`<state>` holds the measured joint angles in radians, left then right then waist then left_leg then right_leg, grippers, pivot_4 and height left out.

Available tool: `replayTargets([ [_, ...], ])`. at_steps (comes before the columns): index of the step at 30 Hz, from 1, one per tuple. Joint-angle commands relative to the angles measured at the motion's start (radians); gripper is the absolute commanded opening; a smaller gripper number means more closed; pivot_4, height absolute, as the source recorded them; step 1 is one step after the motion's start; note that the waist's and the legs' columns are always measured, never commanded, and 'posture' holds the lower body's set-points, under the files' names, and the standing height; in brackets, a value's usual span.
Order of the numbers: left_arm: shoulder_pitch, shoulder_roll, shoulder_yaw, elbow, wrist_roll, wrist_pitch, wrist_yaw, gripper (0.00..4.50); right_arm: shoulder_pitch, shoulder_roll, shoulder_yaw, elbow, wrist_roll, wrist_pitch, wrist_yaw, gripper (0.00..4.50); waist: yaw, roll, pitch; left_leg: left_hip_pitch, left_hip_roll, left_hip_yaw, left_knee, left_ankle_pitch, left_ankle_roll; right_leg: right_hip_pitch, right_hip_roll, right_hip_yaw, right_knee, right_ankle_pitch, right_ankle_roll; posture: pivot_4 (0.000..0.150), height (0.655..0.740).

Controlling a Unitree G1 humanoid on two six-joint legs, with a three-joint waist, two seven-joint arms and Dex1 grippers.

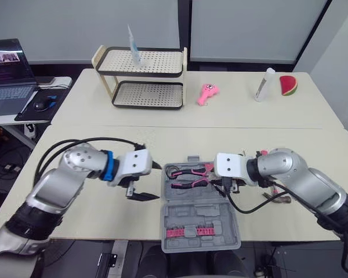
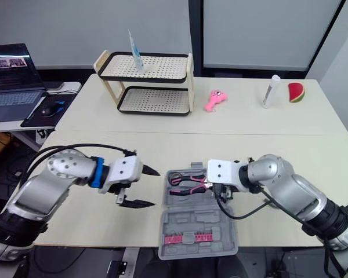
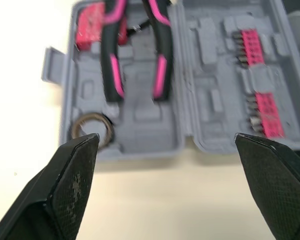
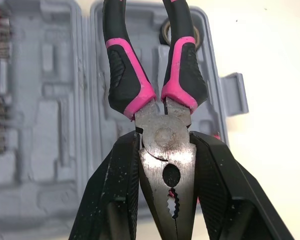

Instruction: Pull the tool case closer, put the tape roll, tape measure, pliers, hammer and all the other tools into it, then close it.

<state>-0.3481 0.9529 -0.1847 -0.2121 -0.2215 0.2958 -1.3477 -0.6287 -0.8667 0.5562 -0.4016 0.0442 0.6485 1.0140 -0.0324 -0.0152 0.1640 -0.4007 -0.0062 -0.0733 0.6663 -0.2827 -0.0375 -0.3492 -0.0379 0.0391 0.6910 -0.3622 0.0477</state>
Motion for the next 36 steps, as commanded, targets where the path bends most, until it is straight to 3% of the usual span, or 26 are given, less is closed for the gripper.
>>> replayTargets([
  [1, 0.040, 0.034, 0.055, 0.000, -0.016, -0.070, -0.023, 4.50, -0.045, 0.001, 0.002, 0.019, -0.030, -0.052, 0.064, 1.30, 0.001, 0.000, 0.000, 0.000, 0.000, 0.000, 0.000, 0.000, 0.000, 0.000, 0.000, 0.000, 0.000, 0.000, 0.000, 0.150, 0.7290],
  [12, 0.146, 0.044, 0.106, -0.027, -0.014, -0.076, 0.037, 4.50, -0.119, 0.159, 0.100, 0.153, -0.150, -0.035, 0.111, 1.30, -0.002, 0.000, 0.000, -0.001, 0.001, 0.001, 0.000, 0.000, 0.000, -0.004, 0.000, 0.000, 0.006, 0.000, 0.000, 0.150, 0.7290],
  [36, 0.168, 0.026, 0.098, -0.031, -0.016, -0.101, 0.096, 4.50, -0.044, 0.265, 0.124, 0.306, -0.241, -0.099, 0.110, 1.30, -0.002, 0.000, 0.000, 0.000, 0.000, 0.001, 0.000, 0.000, 0.000, -0.004, 0.000, 0.000, 0.006, 0.000, 0.000, 0.150, 0.7290],
])
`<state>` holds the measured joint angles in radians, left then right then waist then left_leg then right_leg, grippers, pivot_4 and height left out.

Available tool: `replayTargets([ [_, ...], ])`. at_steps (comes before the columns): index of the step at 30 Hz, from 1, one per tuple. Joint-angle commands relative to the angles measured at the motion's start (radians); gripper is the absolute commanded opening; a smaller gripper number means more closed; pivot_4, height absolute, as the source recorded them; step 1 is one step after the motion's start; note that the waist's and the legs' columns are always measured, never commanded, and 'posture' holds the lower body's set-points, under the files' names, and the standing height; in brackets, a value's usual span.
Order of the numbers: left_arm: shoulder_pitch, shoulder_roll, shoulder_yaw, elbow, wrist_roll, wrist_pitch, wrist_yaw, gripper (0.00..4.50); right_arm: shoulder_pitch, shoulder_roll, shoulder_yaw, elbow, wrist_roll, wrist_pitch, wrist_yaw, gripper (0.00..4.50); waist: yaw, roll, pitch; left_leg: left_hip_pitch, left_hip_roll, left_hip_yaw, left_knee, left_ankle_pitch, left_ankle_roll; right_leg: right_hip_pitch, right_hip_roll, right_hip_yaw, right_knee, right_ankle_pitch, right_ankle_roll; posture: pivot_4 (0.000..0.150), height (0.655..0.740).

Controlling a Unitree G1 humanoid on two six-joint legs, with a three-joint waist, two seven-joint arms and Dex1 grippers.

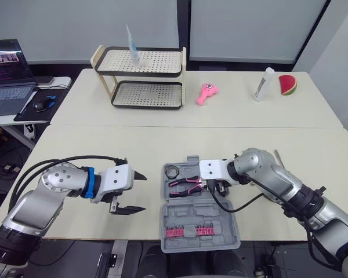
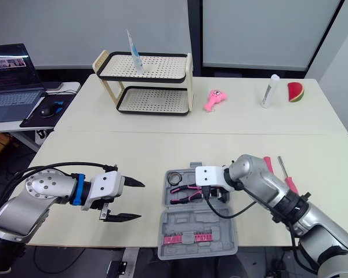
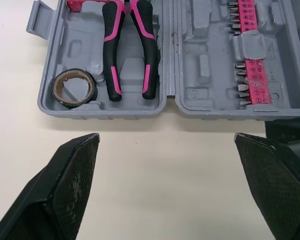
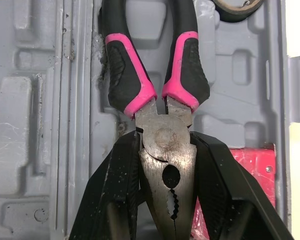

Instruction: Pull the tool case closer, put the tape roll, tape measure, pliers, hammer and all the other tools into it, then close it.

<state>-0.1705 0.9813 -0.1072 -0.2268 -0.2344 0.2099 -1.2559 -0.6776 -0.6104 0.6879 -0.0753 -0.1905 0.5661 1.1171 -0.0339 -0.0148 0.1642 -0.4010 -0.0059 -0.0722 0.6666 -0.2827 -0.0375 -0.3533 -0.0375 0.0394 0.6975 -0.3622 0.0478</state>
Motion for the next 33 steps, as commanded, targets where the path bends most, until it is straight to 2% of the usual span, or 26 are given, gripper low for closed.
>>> replayTargets([
  [1, -0.010, -0.004, 0.019, -0.016, -0.002, -0.016, 0.006, 4.50, 0.006, 0.011, -0.008, -0.015, -0.009, -0.017, 0.007, 1.30, 0.000, 0.000, 0.000, 0.000, 0.000, 0.000, 0.000, 0.000, 0.000, 0.000, 0.000, 0.000, 0.000, 0.000, 0.000, 0.150, 0.7290],
  [2, -0.013, -0.008, 0.016, -0.015, 0.000, -0.017, 0.008, 4.50, 0.006, 0.015, -0.008, -0.008, -0.011, -0.018, 0.008, 1.30, 0.000, 0.000, 0.000, 0.000, 0.000, 0.000, 0.000, 0.000, 0.000, 0.000, 0.000, 0.000, 0.000, 0.000, 0.000, 0.150, 0.7290],
  [4, -0.015, -0.012, 0.012, -0.015, 0.002, -0.020, 0.011, 4.50, 0.005, 0.020, -0.009, 0.000, -0.014, -0.021, 0.009, 2.03, 0.000, 0.000, 0.000, 0.000, 0.000, 0.000, 0.000, 0.000, 0.000, 0.000, 0.000, 0.000, 0.000, 0.000, 0.000, 0.150, 0.7290],
  [10, -0.016, -0.022, 0.016, -0.017, 0.002, -0.017, 0.022, 4.50, -0.008, 0.020, -0.081, -0.050, 0.036, 0.006, 0.034, 2.75, 0.000, 0.000, 0.000, 0.000, 0.000, 0.000, 0.000, 0.000, 0.000, 0.000, 0.000, 0.000, 0.000, 0.000, 0.000, 0.150, 0.7290],
  [15, -0.009, -0.029, 0.030, -0.024, -0.014, 0.006, 0.041, 4.50, -0.015, 0.024, -0.167, -0.141, 0.116, 0.038, 0.050, 2.75, 0.000, 0.000, 0.000, 0.000, 0.000, 0.000, 0.000, 0.000, 0.000, 0.000, 0.000, 0.000, 0.000, 0.000, 0.000, 0.150, 0.7290],
  [17, -0.008, -0.030, 0.033, -0.027, -0.019, 0.013, 0.047, 4.50, 0.001, 0.046, -0.186, -0.151, 0.132, 0.027, 0.021, 2.26, 0.000, 0.000, 0.000, 0.000, 0.000, -0.001, 0.000, 0.000, 0.000, 0.000, 0.000, 0.000, 0.000, 0.000, 0.000, 0.150, 0.7290],
  [25, -0.008, -0.034, 0.037, -0.040, -0.032, 0.039, 0.057, 4.50, 0.062, 0.119, -0.144, -0.063, 0.066, -0.078, -0.109, 1.11, 0.000, 0.000, 0.000, 0.000, 0.000, 0.000, 0.000, 0.000, 0.000, 0.000, 0.000, 0.000, 0.000, 0.000, 0.000, 0.150, 0.7290],
  [33, -0.007, -0.041, 0.033, -0.046, -0.030, 0.047, 0.069, 4.50, 0.062, 0.149, -0.088, 0.059, 0.006, -0.146, -0.132, 0.09, -0.001, 0.000, 0.000, 0.000, 0.000, 0.000, 0.000, 0.000, 0.000, 0.000, 0.001, 0.000, 0.001, 0.000, 0.000, 0.150, 0.7290],
])
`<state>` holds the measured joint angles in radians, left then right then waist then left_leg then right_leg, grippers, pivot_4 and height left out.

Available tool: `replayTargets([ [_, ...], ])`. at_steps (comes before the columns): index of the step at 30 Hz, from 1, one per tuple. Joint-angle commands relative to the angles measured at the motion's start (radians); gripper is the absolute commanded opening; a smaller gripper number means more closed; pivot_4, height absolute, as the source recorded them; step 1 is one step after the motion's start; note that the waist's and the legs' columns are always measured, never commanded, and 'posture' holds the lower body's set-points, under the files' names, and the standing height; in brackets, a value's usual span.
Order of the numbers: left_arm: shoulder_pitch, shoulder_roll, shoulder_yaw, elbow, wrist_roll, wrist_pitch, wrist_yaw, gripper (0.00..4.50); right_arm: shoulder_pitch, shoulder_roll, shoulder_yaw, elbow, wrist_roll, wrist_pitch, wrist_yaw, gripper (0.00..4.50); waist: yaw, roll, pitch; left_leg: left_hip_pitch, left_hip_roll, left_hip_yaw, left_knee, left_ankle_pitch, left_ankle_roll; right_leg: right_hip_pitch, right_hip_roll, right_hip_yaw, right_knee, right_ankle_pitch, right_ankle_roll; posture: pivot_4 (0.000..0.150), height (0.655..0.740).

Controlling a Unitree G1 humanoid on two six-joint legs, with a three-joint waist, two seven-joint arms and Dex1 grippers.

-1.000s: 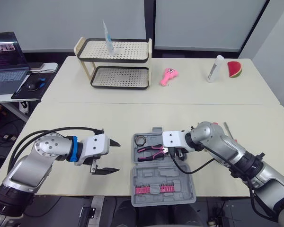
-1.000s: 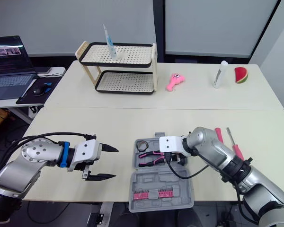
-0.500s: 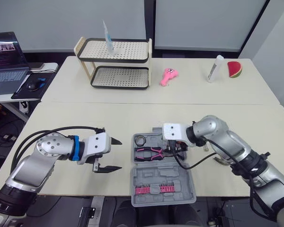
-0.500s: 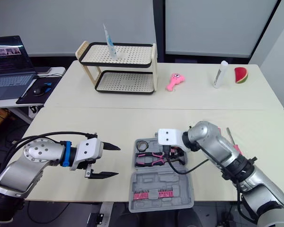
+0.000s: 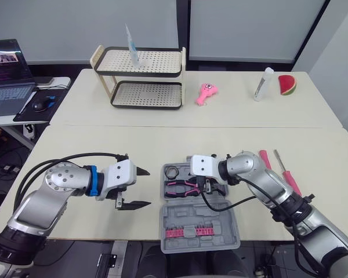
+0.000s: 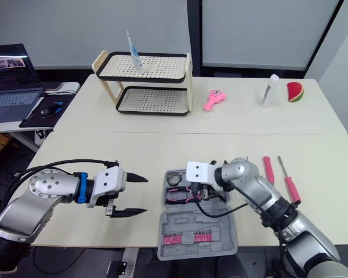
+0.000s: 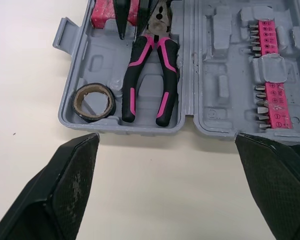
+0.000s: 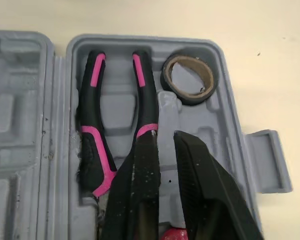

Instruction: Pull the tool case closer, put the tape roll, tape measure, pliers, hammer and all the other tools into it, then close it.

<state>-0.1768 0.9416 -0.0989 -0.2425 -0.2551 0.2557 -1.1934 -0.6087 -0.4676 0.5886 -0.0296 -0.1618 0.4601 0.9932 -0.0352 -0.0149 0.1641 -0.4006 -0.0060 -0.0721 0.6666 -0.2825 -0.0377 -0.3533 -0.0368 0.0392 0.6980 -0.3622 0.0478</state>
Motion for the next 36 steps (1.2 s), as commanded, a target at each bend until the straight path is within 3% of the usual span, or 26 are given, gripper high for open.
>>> replayTargets([
  [1, 0.000, -0.001, 0.024, -0.031, -0.009, 0.001, 0.008, 4.50, -0.006, 0.012, 0.017, 0.028, -0.030, -0.046, -0.011, 0.02, 0.000, 0.000, 0.000, 0.000, 0.000, 0.000, 0.000, 0.000, 0.000, 0.000, 0.000, 0.000, 0.000, 0.000, 0.000, 0.150, 0.7290],
  [13, 0.047, -0.002, 0.046, -0.049, -0.013, 0.015, 0.041, 4.50, 0.034, 0.016, 0.014, 0.086, -0.059, -0.082, -0.015, 0.02, 0.001, 0.000, -0.001, 0.001, 0.000, 0.000, 0.000, 0.000, 0.000, 0.001, 0.000, 0.000, 0.000, 0.000, 0.000, 0.150, 0.7290],
  [19, 0.098, -0.015, 0.097, -0.030, -0.021, 0.007, 0.079, 4.50, 0.098, 0.031, -0.166, -0.084, 0.077, -0.149, -0.052, 0.02, 0.001, 0.000, -0.001, 0.000, 0.000, 0.000, 0.000, 0.000, 0.000, 0.000, 0.000, 0.000, 0.000, 0.000, 0.000, 0.150, 0.7290],
  [26, 0.180, -0.093, 0.173, -0.006, -0.067, -0.045, 0.119, 4.50, 0.273, -0.183, -0.428, -0.299, 0.286, -0.167, 0.074, 0.02, 0.011, -0.001, -0.001, 0.000, 0.000, -0.001, 0.000, 0.000, 0.000, 0.003, -0.002, -0.001, -0.001, 0.000, 0.000, 0.150, 0.7290],
  [29, 0.226, -0.095, 0.170, 0.028, -0.046, -0.095, 0.100, 3.89, 0.373, -0.301, -0.519, -0.310, 0.325, -0.191, 0.121, 0.00, 0.008, 0.000, -0.001, 0.000, 0.000, -0.001, 0.000, 0.000, 0.000, 0.003, -0.002, 0.000, -0.002, 0.000, 0.000, 0.150, 0.7290],
  [36, 0.236, -0.136, 0.061, 0.143, 0.059, -0.212, 0.099, 1.69, 0.542, -0.452, -0.552, -0.212, 0.260, -0.301, 0.136, 0.00, 0.007, 0.000, -0.001, 0.001, 0.001, 0.000, -0.001, 0.000, 0.000, 0.004, -0.002, 0.001, -0.002, 0.000, 0.000, 0.150, 0.7290],
])
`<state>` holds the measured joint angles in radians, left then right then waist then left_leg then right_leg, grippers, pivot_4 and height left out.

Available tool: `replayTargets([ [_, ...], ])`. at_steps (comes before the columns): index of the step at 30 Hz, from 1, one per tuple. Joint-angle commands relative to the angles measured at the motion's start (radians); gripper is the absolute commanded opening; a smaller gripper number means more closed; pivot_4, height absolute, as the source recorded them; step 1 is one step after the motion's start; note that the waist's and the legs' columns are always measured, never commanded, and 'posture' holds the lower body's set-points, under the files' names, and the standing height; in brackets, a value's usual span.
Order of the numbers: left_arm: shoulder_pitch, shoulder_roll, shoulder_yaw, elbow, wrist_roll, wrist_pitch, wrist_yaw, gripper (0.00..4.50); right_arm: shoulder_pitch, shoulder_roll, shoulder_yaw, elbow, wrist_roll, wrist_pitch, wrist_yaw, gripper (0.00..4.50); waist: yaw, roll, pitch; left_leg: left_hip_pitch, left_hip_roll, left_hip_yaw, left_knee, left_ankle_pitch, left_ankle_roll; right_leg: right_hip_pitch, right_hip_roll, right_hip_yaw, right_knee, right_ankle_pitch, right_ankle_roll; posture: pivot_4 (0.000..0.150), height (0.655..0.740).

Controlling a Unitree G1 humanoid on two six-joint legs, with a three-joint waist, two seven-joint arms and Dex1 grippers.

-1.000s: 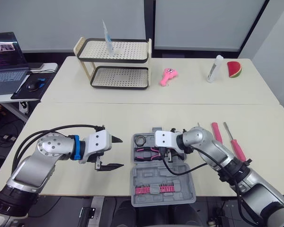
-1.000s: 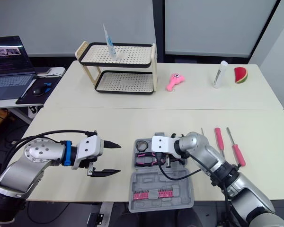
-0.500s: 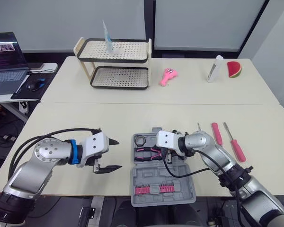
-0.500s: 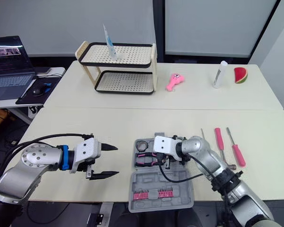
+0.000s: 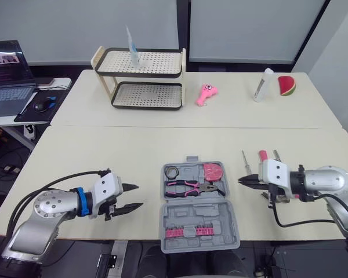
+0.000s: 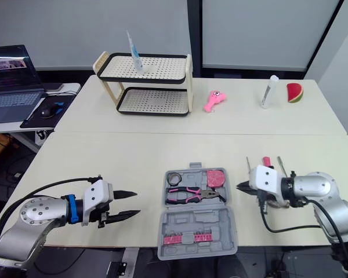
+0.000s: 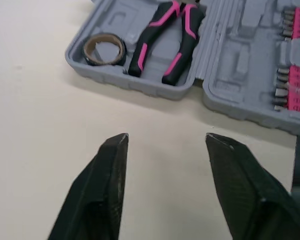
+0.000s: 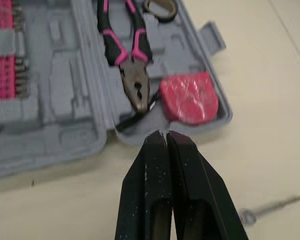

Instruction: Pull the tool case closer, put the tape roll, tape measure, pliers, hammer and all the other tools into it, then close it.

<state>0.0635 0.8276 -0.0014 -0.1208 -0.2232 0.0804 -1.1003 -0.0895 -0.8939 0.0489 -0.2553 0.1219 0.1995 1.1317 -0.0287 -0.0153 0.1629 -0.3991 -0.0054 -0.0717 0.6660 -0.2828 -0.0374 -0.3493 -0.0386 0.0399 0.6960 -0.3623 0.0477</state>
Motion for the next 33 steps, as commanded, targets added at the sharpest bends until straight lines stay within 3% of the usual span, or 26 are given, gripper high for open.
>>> replayTargets([
  [1, -0.009, -0.033, -0.046, 0.036, 0.041, -0.052, 0.015, 1.37, 0.031, -0.029, -0.007, 0.024, -0.037, -0.054, -0.013, 0.00, 0.000, 0.000, 0.000, 0.000, 0.000, 0.000, 0.000, 0.000, 0.000, 0.000, 0.000, 0.000, 0.000, 0.000, 0.000, 0.150, 0.7290],
  [5, -0.039, -0.079, -0.134, 0.117, 0.122, -0.116, 0.027, 0.11, 0.032, -0.008, 0.060, 0.071, -0.095, -0.076, -0.034, 0.00, 0.000, 0.000, 0.000, 0.000, 0.000, 0.000, 0.000, 0.000, 0.000, 0.000, 0.000, 0.000, 0.000, 0.000, 0.000, 0.150, 0.7290],
  [6, -0.048, -0.090, -0.148, 0.130, 0.134, -0.122, 0.034, 0.04, 0.028, 0.000, 0.073, 0.083, -0.104, -0.082, -0.039, 0.00, 0.000, 0.000, 0.000, 0.000, 0.000, 0.000, 0.000, 0.000, 0.000, 0.000, 0.001, 0.000, 0.000, 0.000, 0.000, 0.150, 0.7290],
  [24, -0.186, -0.223, -0.301, 0.214, 0.245, -0.116, 0.081, 0.04, -0.077, 0.141, 0.238, 0.263, -0.208, -0.158, -0.081, 0.00, 0.004, 0.001, -0.001, 0.000, -0.001, -0.001, 0.004, 0.000, 0.000, 0.003, 0.001, -0.001, 0.000, 0.000, 0.000, 0.150, 0.7290],
  [33, -0.223, -0.240, -0.319, 0.246, 0.257, -0.115, 0.078, 0.04, -0.076, 0.173, 0.253, 0.229, -0.202, -0.140, -0.073, 0.00, 0.008, 0.002, -0.002, 0.001, -0.002, -0.002, 0.006, 0.000, 0.000, 0.007, 0.001, -0.002, 0.000, 0.000, 0.000, 0.150, 0.7290],
])
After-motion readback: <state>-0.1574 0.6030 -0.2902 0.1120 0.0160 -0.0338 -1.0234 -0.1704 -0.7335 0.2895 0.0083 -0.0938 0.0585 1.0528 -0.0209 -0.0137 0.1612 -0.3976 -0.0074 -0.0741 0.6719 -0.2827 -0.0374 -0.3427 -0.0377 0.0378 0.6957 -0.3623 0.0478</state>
